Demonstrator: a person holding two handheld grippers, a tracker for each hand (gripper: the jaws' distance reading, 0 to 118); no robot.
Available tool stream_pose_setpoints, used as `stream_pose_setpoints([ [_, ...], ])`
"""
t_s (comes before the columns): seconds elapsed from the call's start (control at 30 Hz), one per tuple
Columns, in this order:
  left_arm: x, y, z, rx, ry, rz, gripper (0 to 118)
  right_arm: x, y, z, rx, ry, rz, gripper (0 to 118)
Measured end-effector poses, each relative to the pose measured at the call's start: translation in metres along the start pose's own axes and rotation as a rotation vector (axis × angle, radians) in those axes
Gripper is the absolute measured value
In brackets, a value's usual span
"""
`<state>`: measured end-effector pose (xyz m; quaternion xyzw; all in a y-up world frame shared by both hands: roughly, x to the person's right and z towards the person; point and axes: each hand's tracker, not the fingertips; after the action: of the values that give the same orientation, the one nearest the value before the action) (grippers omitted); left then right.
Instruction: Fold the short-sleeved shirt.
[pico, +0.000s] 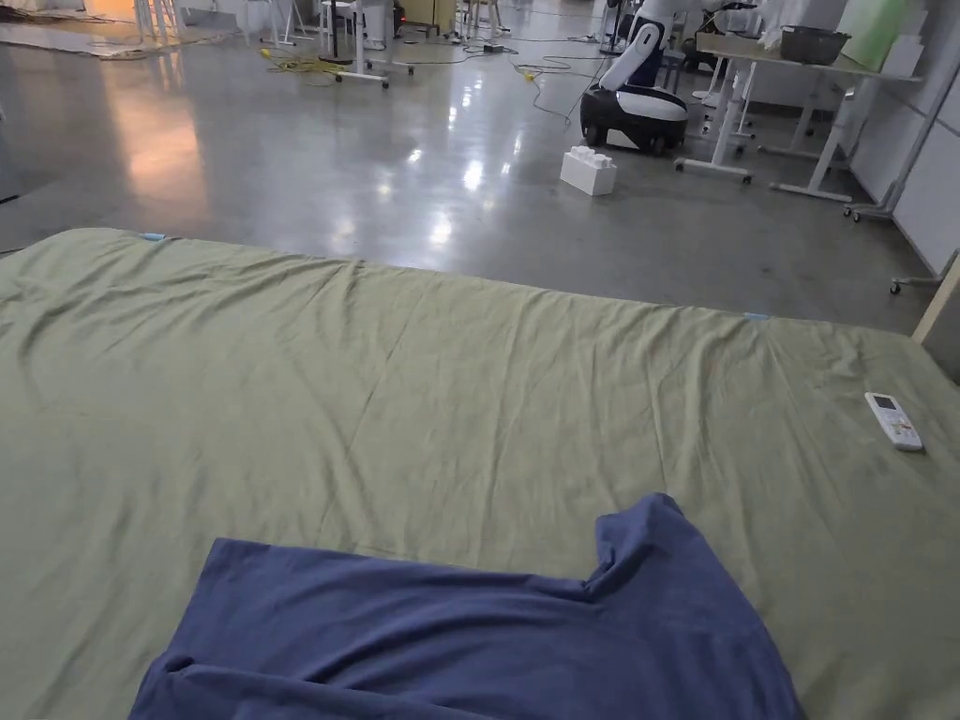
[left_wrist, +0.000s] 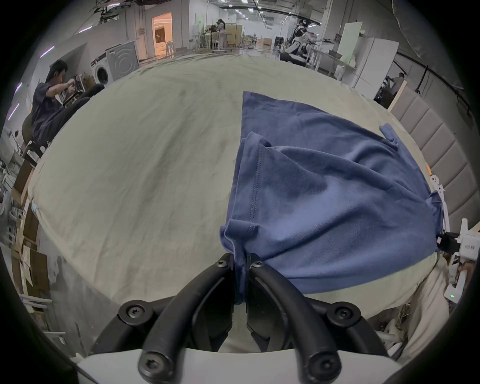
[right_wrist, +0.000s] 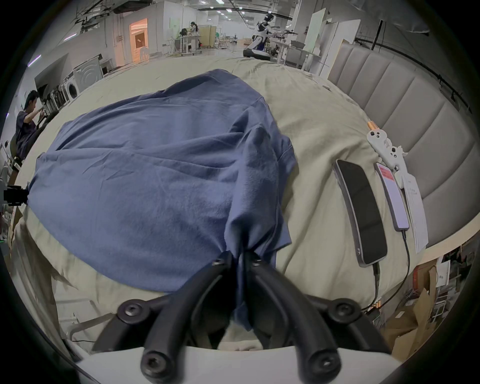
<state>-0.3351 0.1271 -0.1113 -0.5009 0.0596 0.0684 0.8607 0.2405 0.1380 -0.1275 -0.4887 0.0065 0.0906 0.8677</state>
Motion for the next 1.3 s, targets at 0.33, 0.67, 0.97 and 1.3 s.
stream_pose_setpoints([
  [0.33, 0.028, 0.046, 0.042, 0.227, -0.030, 0.015, 56, 0.005, 0.053, 0.068, 0.397, -0.024, -0.096, 89],
  [0.67, 0.097, 0.095, 0.094, 0.670, -0.022, -0.010, 50, -0.038, 0.113, 0.107, 0.833, -0.062, -0.134, 55],
  [0.97, 0.125, 0.091, 0.119, 0.869, 0.057, -0.098, 4, -0.061, 0.136, 0.110, 0.972, -0.112, -0.076, 0],
  [1.3, 0.081, 0.119, 0.084, 0.627, 0.020, -0.069, 4, -0.074, 0.149, 0.099, 0.965, -0.076, -0.038, 0],
])
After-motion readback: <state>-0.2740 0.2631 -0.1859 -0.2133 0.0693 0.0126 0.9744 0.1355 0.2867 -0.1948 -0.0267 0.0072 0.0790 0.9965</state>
